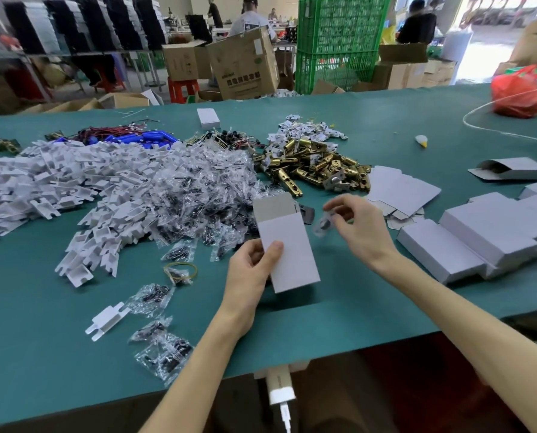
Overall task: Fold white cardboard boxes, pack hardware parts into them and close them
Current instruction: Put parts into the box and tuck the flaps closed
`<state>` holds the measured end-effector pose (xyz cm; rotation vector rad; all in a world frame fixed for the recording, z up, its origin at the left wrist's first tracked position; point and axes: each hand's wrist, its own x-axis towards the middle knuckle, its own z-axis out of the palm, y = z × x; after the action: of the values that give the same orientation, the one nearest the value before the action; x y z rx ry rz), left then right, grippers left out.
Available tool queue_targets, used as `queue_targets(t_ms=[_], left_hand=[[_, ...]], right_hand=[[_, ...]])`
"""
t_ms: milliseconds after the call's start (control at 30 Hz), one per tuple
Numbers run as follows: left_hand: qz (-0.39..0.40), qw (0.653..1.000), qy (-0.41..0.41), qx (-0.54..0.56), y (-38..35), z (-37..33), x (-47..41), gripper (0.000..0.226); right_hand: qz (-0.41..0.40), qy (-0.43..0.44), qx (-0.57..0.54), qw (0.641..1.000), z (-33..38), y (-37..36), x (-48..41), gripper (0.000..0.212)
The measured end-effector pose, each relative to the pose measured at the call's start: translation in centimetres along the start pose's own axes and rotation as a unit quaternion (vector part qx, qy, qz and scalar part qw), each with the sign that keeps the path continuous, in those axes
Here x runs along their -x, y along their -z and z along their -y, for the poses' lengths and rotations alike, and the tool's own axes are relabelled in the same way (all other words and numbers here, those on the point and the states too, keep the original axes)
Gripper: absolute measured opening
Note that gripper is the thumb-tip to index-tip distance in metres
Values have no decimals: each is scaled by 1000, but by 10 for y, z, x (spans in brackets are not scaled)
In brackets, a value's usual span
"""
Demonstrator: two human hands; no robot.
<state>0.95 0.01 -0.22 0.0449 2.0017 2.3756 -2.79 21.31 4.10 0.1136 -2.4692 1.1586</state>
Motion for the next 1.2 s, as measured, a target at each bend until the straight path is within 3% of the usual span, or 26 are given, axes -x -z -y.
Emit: queue_targets(t_ms=[200,267,367,467,667,833,900,1000,1200], left_hand=[[-16,999,16,25,1,1,1,47],[-20,999,20,35,1,1,1,49],[-12,999,20,37,3,1,3,51],[-10,999,17,31,4,0,4,53],[-6,1000,12,22,2,1,3,51],[5,1000,11,19,2,1,2,47],[5,1000,10,19,3,0,2,47],[4,1000,10,23,3,0,2,45],[9,1000,3,16,3,2,3,44]], right_hand=[[66,29,-39,997,-7,4,51,17],[102,10,-106,989,-8,8,54,10],[80,-63,-176,979,-13,11,50,32],[38,-123,-76,989,-22,7,40,28],[152,-206,83,963,-12,-5,16,61],[171,-210,203,941,-2,-8,11,63],[187,-235,150,942,-1,-4,10,55],[153,-267,-38,951,-5,1,17,36],[23,-157,-145,977,-6,7,36,14]])
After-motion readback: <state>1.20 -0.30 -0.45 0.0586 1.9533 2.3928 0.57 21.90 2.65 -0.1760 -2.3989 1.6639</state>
